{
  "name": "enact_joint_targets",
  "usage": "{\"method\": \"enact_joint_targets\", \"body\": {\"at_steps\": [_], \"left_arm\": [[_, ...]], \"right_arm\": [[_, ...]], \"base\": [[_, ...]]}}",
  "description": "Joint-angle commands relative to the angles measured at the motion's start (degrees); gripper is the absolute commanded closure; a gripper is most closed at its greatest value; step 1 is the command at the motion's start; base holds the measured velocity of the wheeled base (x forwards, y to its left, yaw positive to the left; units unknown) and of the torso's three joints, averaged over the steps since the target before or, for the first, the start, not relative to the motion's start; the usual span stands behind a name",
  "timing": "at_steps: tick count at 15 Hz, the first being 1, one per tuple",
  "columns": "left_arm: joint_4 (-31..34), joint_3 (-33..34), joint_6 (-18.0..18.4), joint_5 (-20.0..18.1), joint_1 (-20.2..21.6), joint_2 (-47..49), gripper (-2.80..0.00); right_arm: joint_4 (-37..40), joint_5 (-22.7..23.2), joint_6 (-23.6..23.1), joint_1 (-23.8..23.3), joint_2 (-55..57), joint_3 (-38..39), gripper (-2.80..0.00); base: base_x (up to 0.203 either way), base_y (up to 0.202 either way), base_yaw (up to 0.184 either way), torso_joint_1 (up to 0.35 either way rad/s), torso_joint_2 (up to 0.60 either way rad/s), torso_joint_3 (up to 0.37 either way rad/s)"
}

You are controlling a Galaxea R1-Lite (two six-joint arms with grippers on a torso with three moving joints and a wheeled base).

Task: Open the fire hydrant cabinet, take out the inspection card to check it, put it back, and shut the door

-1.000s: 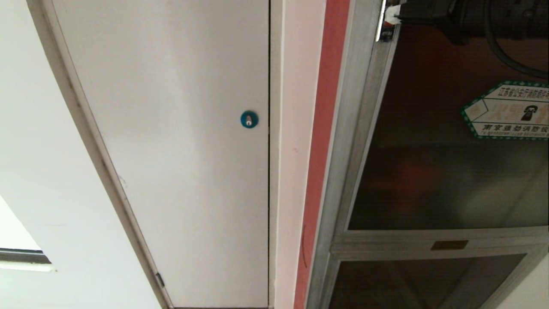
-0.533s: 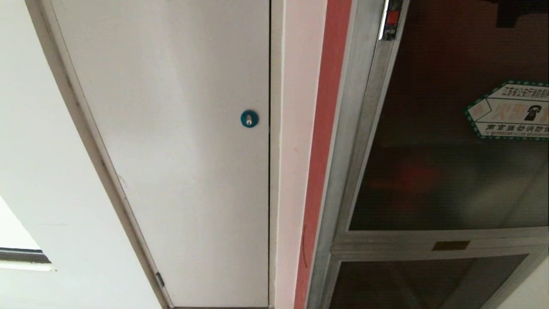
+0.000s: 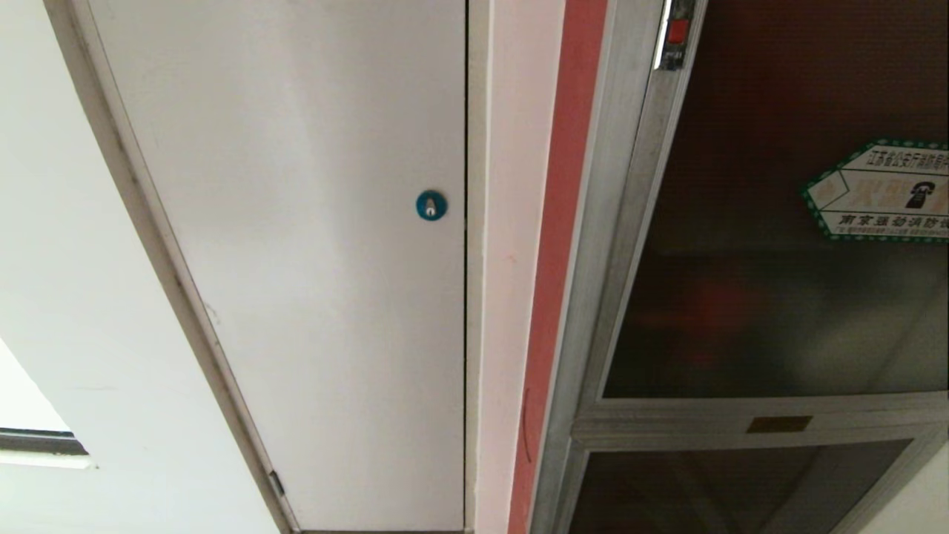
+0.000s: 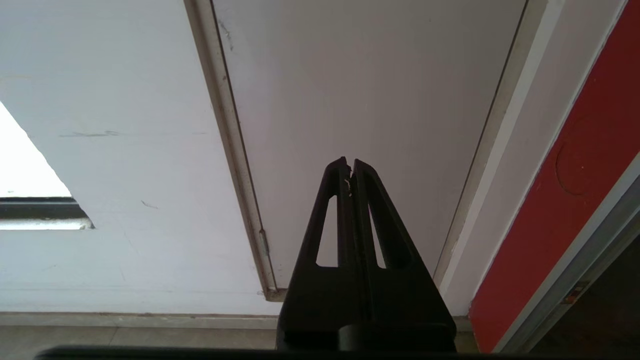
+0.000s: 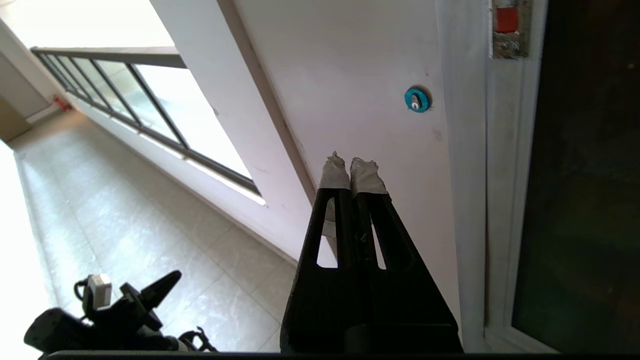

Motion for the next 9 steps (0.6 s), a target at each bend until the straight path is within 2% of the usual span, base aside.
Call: {"method": "enact_joint_targets", "body": {"at_steps": [1,4,7,9], "left_arm": [[-0.02,0.09,-0.01,0.02,0.01,0.04,0.0],[-0.02,0.09,-0.01,0.02,0.01,0.04,0.0],[-0.02,0.09,-0.01,0.02,0.01,0.04,0.0],[-0.02,0.09,-0.01,0.02,0.01,0.04,0.0]], "right_arm": [[0.24,-0.27,0.13,0.01,-7.06,3.13,0.0],[0.41,-1.23,0.08,-1.21,-15.27,8.44,0.0],[1.46,-1.39,0.07,-6.83,-24.06,11.82,0.0],[4.97,-0.82,-0.03,-12.87,-30.33,12.35,0.0]], "base": [[0.0,0.0,0.0,0.0,0.0,0.0],[0.0,0.0,0.0,0.0,0.0,0.0],[0.0,0.0,0.0,0.0,0.0,0.0],[0.0,0.0,0.0,0.0,0.0,0.0]]}}
